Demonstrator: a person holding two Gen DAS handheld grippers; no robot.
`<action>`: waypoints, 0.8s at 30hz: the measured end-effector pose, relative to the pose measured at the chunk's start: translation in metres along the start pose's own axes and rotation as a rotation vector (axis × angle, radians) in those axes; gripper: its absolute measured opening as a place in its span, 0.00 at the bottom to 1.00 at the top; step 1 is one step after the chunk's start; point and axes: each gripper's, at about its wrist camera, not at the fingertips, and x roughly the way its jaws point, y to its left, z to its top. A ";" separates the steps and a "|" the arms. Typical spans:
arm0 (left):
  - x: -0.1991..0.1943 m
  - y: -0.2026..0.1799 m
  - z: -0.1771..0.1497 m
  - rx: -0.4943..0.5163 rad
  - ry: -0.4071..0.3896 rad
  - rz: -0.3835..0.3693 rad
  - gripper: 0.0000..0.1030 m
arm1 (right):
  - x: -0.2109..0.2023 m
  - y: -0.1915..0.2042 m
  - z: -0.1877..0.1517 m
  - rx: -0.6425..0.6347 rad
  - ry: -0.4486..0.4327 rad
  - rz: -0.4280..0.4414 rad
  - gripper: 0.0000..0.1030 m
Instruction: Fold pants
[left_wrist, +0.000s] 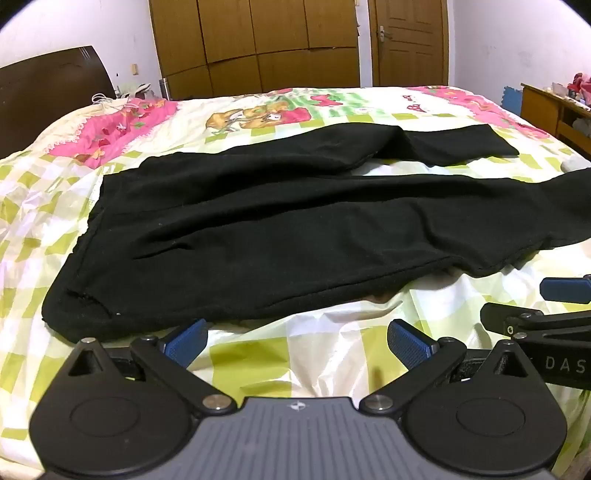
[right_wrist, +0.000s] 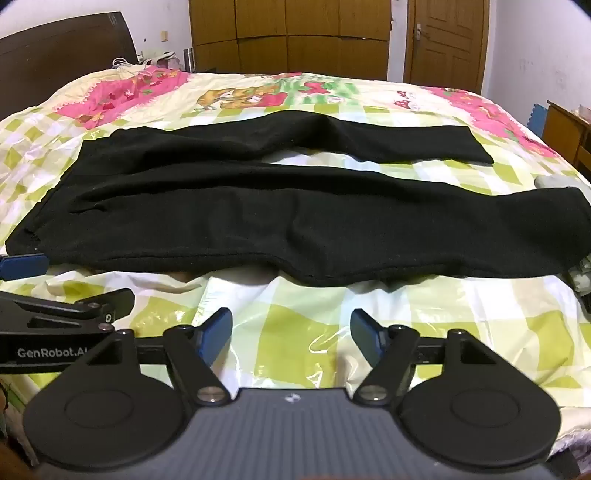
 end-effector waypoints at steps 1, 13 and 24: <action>0.000 0.000 0.000 0.002 0.000 -0.002 1.00 | 0.000 0.000 0.000 0.000 0.000 0.001 0.68; 0.000 0.000 -0.001 0.004 0.000 -0.008 1.00 | 0.002 -0.002 -0.002 -0.006 0.006 0.000 0.68; 0.000 0.000 -0.001 0.003 0.001 -0.010 1.00 | 0.003 0.000 -0.002 -0.010 0.009 -0.003 0.68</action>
